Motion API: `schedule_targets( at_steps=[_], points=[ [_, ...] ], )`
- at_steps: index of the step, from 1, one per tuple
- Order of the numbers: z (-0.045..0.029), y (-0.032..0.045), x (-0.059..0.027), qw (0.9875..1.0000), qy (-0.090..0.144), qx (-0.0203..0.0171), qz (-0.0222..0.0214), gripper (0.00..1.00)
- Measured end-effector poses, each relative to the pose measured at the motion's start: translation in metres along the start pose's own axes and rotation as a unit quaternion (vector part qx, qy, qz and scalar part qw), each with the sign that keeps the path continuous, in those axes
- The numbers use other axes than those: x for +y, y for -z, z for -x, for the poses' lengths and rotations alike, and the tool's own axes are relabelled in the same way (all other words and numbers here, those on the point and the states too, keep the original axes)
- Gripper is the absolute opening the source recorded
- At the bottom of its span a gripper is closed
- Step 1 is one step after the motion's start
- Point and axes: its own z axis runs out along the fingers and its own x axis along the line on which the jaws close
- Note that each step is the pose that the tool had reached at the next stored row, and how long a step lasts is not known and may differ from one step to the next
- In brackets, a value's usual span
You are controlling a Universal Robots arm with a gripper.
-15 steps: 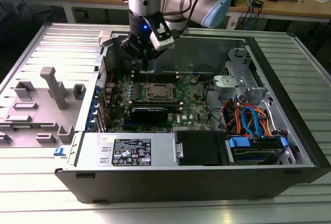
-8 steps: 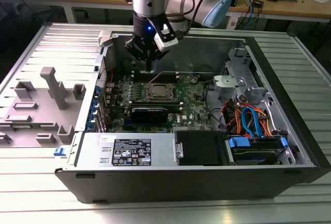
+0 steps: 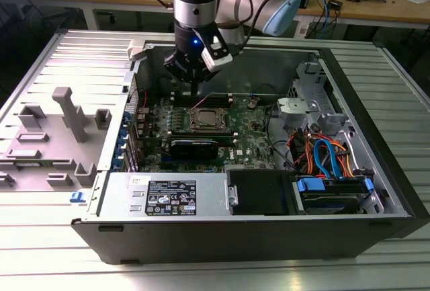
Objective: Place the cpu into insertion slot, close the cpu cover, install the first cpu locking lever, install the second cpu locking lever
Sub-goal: 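Install the first cpu locking lever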
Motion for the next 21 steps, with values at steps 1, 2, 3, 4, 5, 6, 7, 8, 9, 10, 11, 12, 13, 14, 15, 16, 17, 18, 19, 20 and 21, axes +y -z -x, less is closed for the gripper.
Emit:
schedule_targets(
  at_steps=[1, 2, 3, 4, 5, 6, 7, 8, 9, 10, 11, 12, 13, 14, 15, 16, 17, 18, 19, 20, 21],
  points=[
    [0.0019, -0.0007, 0.0001, 1.0000, 0.000, 0.0000, -0.0007, 0.11],
    [0.0050, -0.0016, 0.0005, 1.0000, 0.000, 0.0000, -0.0014, 0.11],
    [0.0068, -0.0024, 0.0005, 1.0000, 0.000, 0.0000, -0.0017, 0.11],
    [0.0078, -0.0030, 0.0006, 1.0000, 0.000, 0.0000, -0.0018, 0.11],
    [0.0090, -0.0044, 0.0015, 1.0000, 0.000, 0.0002, -0.0035, 0.11],
    [0.0108, -0.0064, 0.0028, 1.0000, 0.000, 0.0003, -0.0068, 0.11],
    [0.0118, -0.0076, 0.0036, 1.0000, 0.000, 0.0004, -0.0082, 0.11],
    [0.0127, -0.0085, 0.0043, 1.0000, 0.000, 0.0004, -0.0090, 0.11],
    [0.0135, -0.0099, 0.0059, 1.0000, 0.000, 0.0005, -0.0094, 0.11],
    [0.0142, -0.0109, 0.0070, 1.0000, 0.000, 0.0005, -0.0096, 0.11],
    [0.0149, -0.0117, 0.0077, 1.0000, 0.001, 0.0005, -0.0096, 0.11],
    [0.0157, -0.0122, 0.0079, 1.0000, 0.001, 0.0004, -0.0095, 0.11],
    [0.0169, -0.0124, 0.0078, 1.0000, 0.001, 0.0004, -0.0096, 0.11],
    [0.0180, -0.0125, 0.0077, 1.0000, 0.001, 0.0005, -0.0097, 0.11],
    [0.0193, -0.0126, 0.0076, 0.9999, 0.001, 0.0005, -0.0100, 0.11],
    [0.0204, -0.0128, 0.0076, 0.9999, 0.001, 0.0005, -0.0103, 0.11],
    [0.0216, -0.0132, 0.0076, 0.9999, 0.001, 0.0005, -0.0110, 0.11],
    [0.0225, -0.0138, 0.0076, 0.9999, 0.001, 0.0006, -0.0115, 0.11],
    [0.0233, -0.0146, 0.0076, 0.9999, 0.001, 0.0007, -0.0121, 0.11],
    [0.0240, -0.0158, 0.0076, 0.9999, 0.001, 0.0007, -0.0124, 0.11],
    [0.0247, -0.0171, 0.0075, 0.9999, 0.001, 0.0007, -0.0126, 0.11]
  ],
)
